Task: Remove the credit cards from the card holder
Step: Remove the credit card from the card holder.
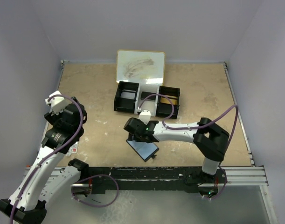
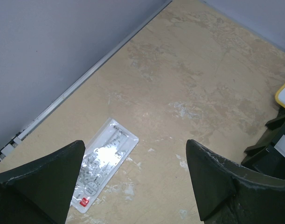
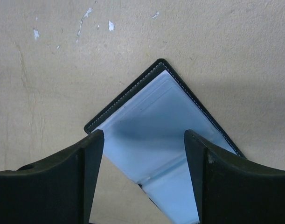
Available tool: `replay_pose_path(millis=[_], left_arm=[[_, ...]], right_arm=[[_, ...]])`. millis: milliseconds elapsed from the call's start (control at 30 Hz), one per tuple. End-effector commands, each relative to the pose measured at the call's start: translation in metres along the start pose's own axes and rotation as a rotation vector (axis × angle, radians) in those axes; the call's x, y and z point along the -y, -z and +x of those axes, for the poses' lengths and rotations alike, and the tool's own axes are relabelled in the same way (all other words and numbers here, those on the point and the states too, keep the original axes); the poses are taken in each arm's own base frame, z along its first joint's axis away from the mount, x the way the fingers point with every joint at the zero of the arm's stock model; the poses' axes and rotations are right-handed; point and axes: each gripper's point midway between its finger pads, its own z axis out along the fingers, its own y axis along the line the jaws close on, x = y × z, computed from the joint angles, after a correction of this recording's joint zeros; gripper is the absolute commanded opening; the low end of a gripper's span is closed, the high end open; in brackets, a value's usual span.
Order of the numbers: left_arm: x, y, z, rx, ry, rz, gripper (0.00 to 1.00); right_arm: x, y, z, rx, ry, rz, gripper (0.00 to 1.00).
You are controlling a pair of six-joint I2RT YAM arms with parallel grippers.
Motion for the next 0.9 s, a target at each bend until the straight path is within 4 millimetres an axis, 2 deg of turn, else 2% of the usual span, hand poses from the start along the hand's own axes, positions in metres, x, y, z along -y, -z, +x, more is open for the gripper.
replay_pose_path(millis=[0, 167, 367, 533, 700, 867], left_arm=[[-0.001, 0.000, -0.006, 0.025, 0.019, -0.002, 0.87], [-0.001, 0.000, -0.007, 0.025, 0.020, -0.003, 0.87], [-0.002, 0.000, -0.008, 0.029, 0.025, -0.004, 0.87], [-0.002, 0.001, -0.008, 0.029, 0.027, -0.003, 0.87], [-0.005, 0.002, -0.011, 0.040, 0.042, -0.009, 0.87], [-0.007, 0.004, -0.012, 0.046, 0.054, -0.006, 0.87]], right_arm=[[0.003, -0.003, -0.010, 0.039, -0.067, 0.103, 0.73], [0.009, -0.020, 0.009, -0.015, -0.070, 0.180, 0.73], [0.014, -0.027, 0.024, -0.031, -0.032, 0.227, 0.70], [0.029, -0.022, 0.030, 0.003, 0.045, 0.332, 0.71], [0.026, -0.018, 0.034, 0.012, 0.107, 0.321, 0.73], [0.022, -0.013, 0.035, 0.023, 0.092, 0.301, 0.67]])
